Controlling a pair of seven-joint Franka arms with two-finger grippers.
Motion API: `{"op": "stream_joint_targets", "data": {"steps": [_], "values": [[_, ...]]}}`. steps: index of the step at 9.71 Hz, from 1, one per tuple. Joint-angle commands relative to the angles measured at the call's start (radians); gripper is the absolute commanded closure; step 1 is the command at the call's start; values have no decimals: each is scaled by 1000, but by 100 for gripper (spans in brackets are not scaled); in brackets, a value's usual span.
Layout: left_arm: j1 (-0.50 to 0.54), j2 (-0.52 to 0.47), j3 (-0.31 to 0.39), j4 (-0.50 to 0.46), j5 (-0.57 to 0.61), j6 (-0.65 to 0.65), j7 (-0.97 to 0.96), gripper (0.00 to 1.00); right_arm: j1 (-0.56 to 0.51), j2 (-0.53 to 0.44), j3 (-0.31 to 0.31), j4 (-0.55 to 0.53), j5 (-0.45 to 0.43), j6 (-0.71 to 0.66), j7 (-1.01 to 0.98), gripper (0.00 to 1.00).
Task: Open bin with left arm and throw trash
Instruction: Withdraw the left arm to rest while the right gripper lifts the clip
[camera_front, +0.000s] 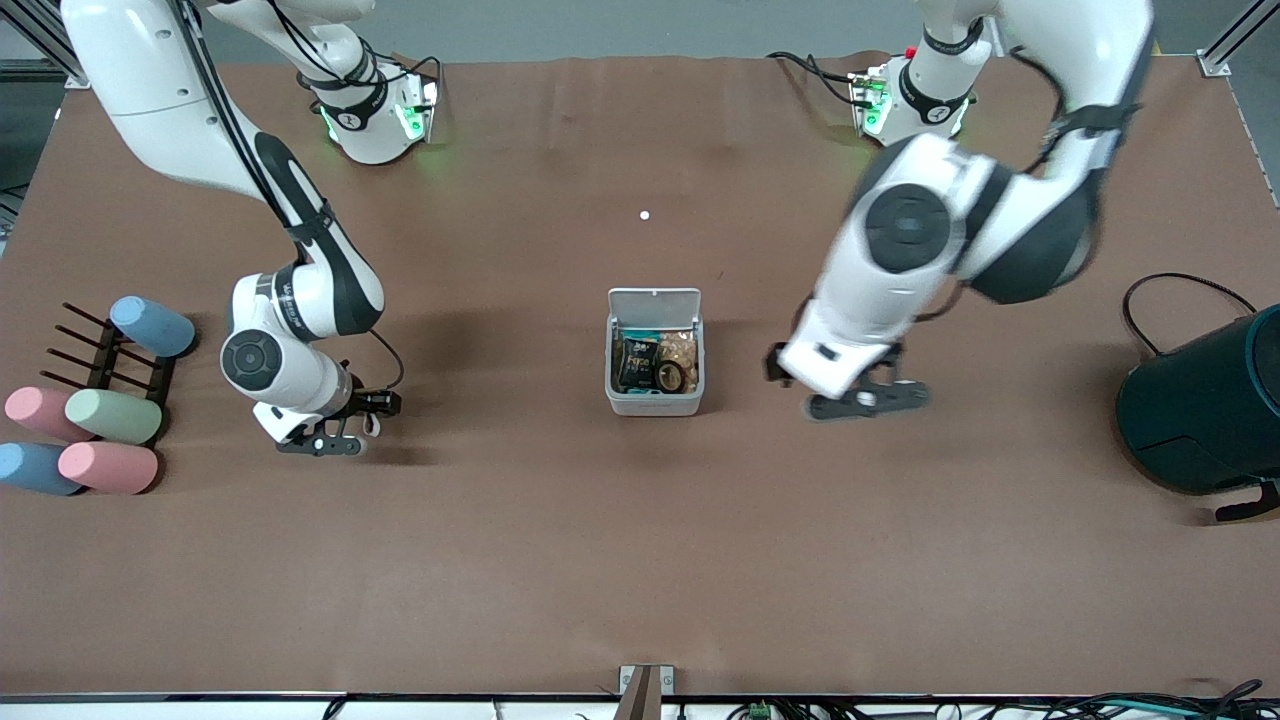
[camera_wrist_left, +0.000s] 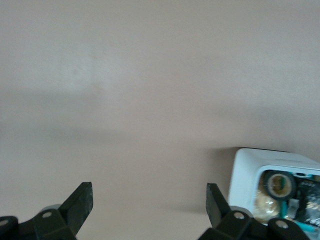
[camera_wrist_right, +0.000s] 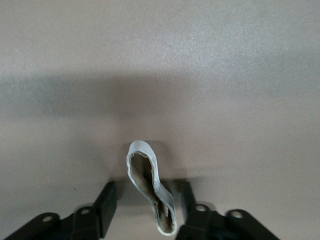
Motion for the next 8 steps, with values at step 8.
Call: {"op": "stream_joint_targets", "data": {"steps": [8], "values": [[-42, -419, 457, -55, -163, -284, 575, 0, 33, -8, 130, 452, 112, -592, 387, 100]]}}
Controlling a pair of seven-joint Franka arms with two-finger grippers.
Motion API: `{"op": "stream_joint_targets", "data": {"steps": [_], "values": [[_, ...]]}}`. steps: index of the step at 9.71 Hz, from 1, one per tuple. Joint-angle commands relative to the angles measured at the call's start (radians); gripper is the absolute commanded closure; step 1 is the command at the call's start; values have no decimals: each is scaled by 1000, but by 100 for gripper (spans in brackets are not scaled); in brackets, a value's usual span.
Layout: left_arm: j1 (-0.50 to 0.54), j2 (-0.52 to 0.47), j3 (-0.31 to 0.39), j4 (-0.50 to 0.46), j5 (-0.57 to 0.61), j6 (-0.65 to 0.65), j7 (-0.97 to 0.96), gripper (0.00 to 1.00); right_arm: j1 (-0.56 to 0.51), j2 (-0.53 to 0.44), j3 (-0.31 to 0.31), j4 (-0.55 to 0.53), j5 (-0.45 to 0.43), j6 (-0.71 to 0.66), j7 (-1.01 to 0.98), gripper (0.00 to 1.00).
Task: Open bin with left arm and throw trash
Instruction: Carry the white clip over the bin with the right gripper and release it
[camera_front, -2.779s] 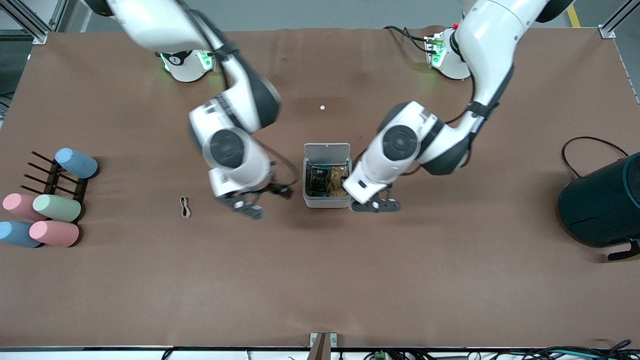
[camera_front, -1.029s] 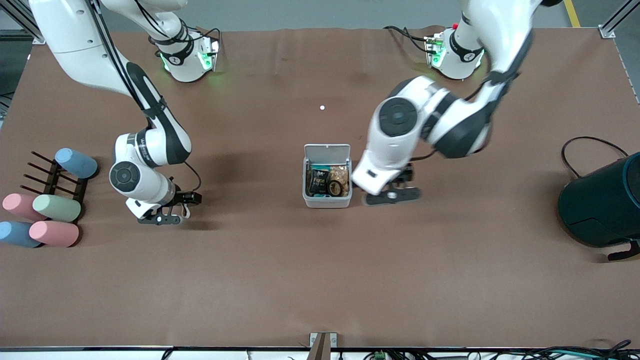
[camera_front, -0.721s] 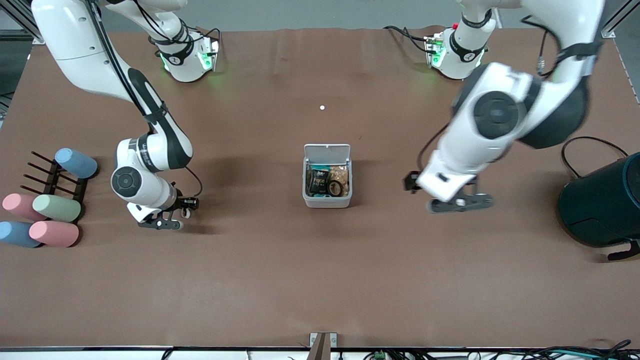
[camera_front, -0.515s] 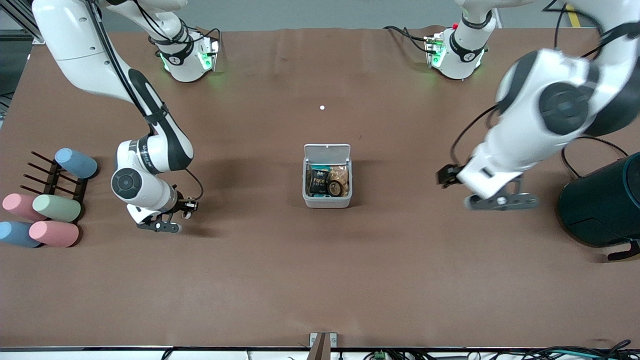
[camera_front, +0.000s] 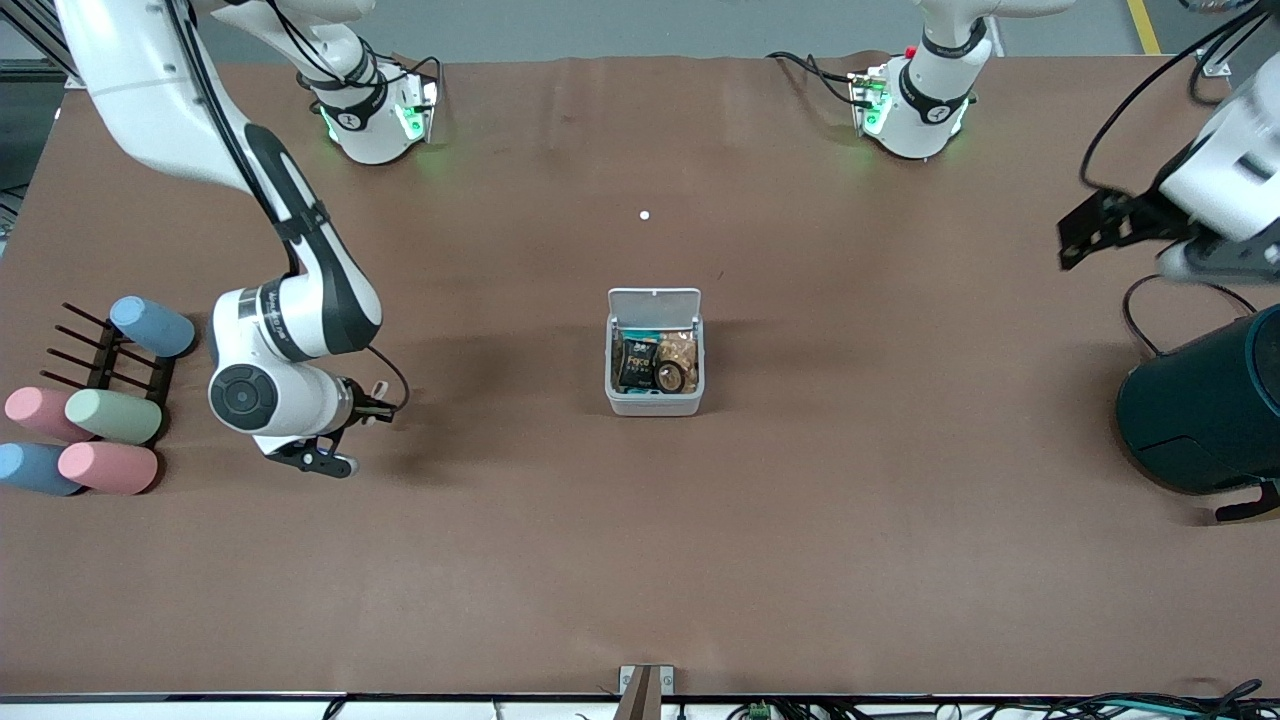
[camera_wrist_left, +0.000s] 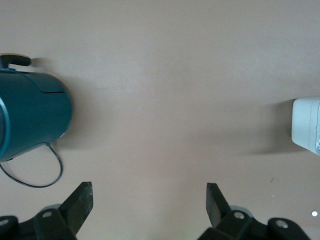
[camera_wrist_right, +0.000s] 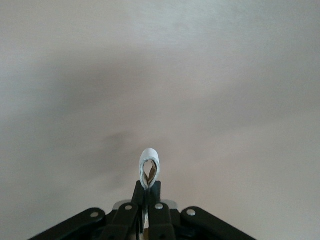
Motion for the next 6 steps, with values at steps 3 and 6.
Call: {"op": "stream_joint_targets", "data": {"steps": [3, 6], "values": [[-6, 5, 74, 4, -14, -18, 27, 0, 215, 15, 34, 227, 159, -57, 378, 99], [-5, 7, 73, 7, -12, -21, 18, 0, 387, 93, 33, 283, 158, 191, 759, 100]]}}
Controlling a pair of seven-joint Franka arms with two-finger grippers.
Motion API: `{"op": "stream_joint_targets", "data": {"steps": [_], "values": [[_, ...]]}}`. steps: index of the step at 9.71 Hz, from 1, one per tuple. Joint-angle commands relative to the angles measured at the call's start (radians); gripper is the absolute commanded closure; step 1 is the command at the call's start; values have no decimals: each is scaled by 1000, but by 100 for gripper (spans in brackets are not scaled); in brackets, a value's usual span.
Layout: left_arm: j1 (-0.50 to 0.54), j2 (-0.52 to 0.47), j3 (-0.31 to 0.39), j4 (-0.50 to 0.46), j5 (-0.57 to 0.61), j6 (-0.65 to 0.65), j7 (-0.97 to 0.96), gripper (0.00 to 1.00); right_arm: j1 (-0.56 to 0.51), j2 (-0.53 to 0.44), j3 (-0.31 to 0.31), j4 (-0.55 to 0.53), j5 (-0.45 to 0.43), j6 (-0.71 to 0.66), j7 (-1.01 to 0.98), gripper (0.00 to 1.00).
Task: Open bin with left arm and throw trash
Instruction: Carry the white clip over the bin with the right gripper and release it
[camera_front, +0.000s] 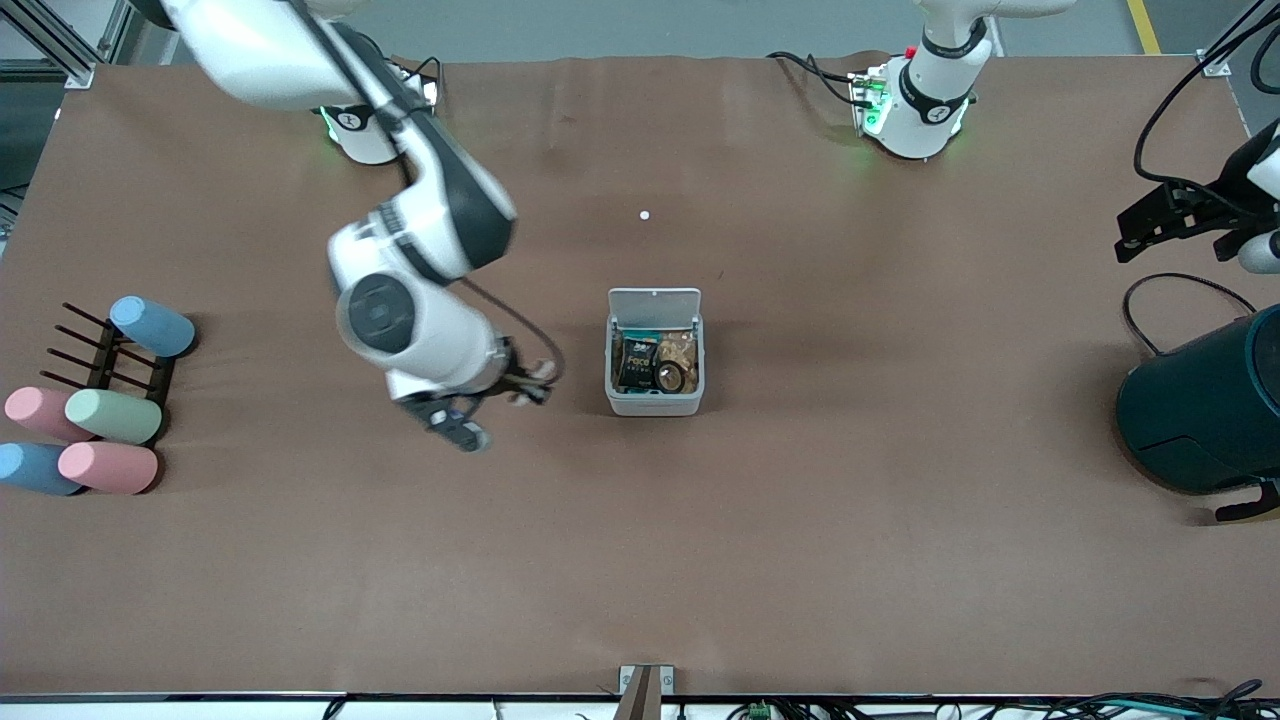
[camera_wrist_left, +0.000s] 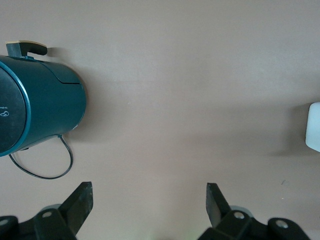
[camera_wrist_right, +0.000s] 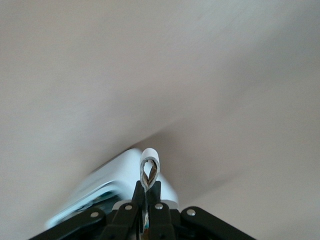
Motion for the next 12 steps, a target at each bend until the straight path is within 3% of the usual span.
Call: {"op": "stream_joint_targets", "data": {"steps": [1, 6, 7, 8, 9, 12], "values": [[0, 2, 1, 20, -9, -20, -5, 0, 70, 63, -8, 56, 11, 122, 144, 99], [3, 4, 3, 20, -7, -18, -6, 0, 199, 106, -9, 49, 2, 146, 142, 95], [4, 4, 3, 20, -7, -18, -5, 0, 199, 109, -9, 49, 2, 146, 141, 88], [6, 4, 1, 20, -7, -18, -1, 0, 199, 109, -9, 49, 2, 146, 139, 58], [6, 4, 1, 20, -7, -20, -1, 0, 199, 110, -9, 49, 1, 144, 141, 50], [4, 4, 3, 20, -6, -20, -8, 0, 179, 103, -11, 50, 1, 138, 142, 41]]}}
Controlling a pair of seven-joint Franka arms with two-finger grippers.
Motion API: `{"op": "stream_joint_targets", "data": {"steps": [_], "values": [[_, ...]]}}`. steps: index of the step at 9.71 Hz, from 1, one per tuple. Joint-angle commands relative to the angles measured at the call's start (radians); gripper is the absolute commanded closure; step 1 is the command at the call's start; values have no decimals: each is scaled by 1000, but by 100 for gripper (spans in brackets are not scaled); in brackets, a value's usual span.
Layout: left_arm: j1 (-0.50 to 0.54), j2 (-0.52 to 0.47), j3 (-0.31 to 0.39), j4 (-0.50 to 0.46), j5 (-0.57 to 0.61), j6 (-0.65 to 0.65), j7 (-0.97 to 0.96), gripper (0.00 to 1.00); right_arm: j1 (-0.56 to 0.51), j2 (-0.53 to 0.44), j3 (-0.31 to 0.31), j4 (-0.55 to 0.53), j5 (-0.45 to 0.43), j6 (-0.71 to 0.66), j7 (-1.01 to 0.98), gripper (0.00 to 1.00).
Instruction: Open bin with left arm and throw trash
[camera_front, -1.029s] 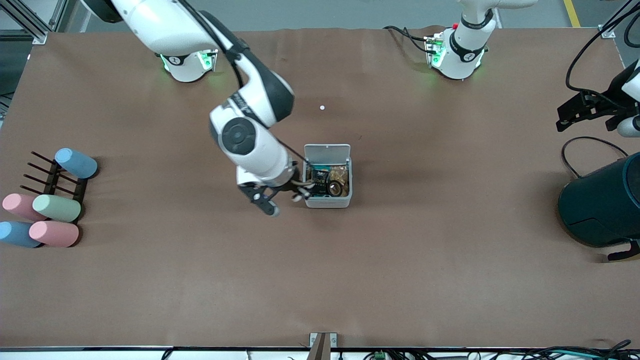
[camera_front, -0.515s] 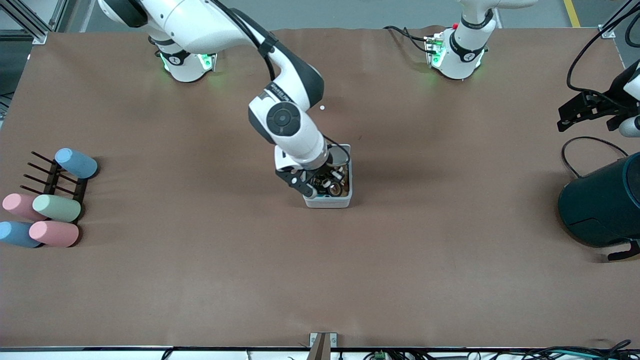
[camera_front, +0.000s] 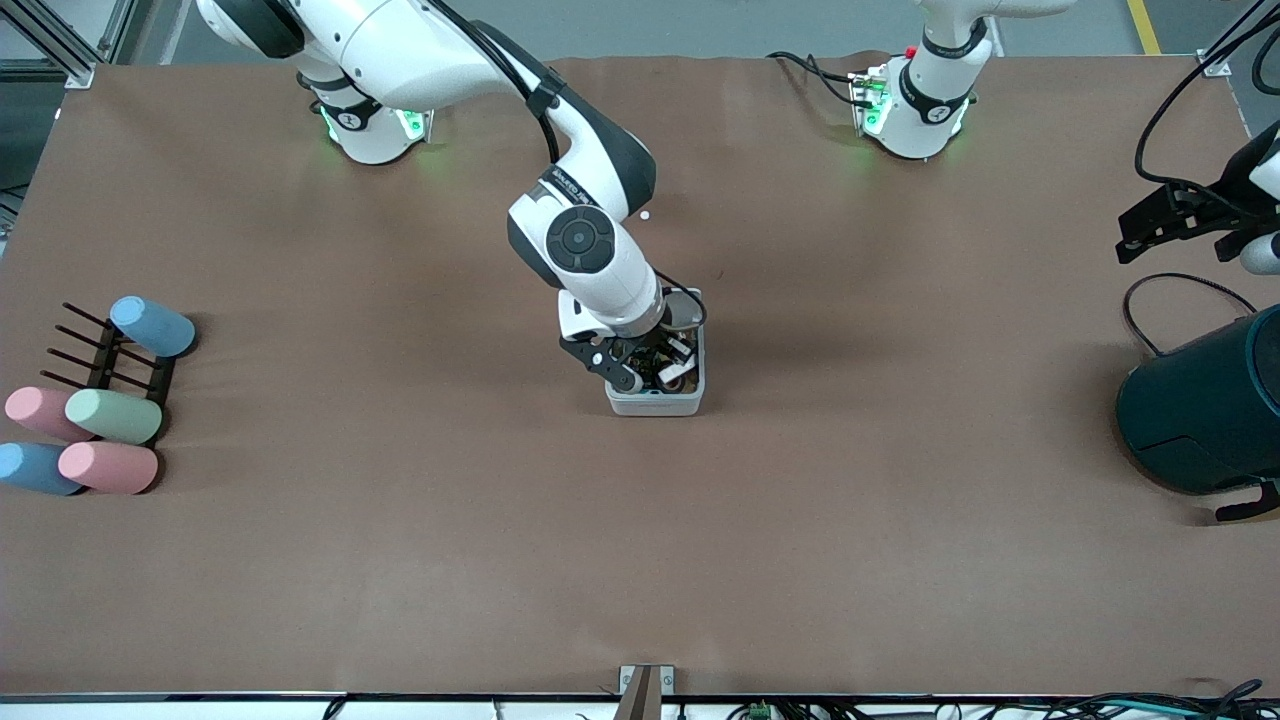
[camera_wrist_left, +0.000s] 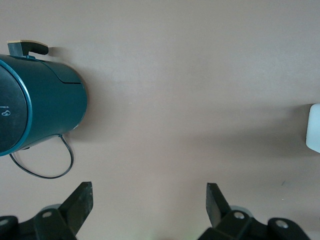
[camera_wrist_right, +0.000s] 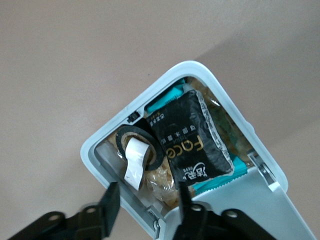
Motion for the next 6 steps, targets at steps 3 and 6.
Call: {"op": "stream_joint_targets", "data": {"steps": [3, 6], "values": [[3, 4, -1, 18, -9, -20, -5, 0, -151, -78, 2, 26, 15, -79, 1, 38], [3, 4, -1, 18, -9, -18, -1, 0, -340, -244, 9, 26, 44, -299, -20, 37]]}}
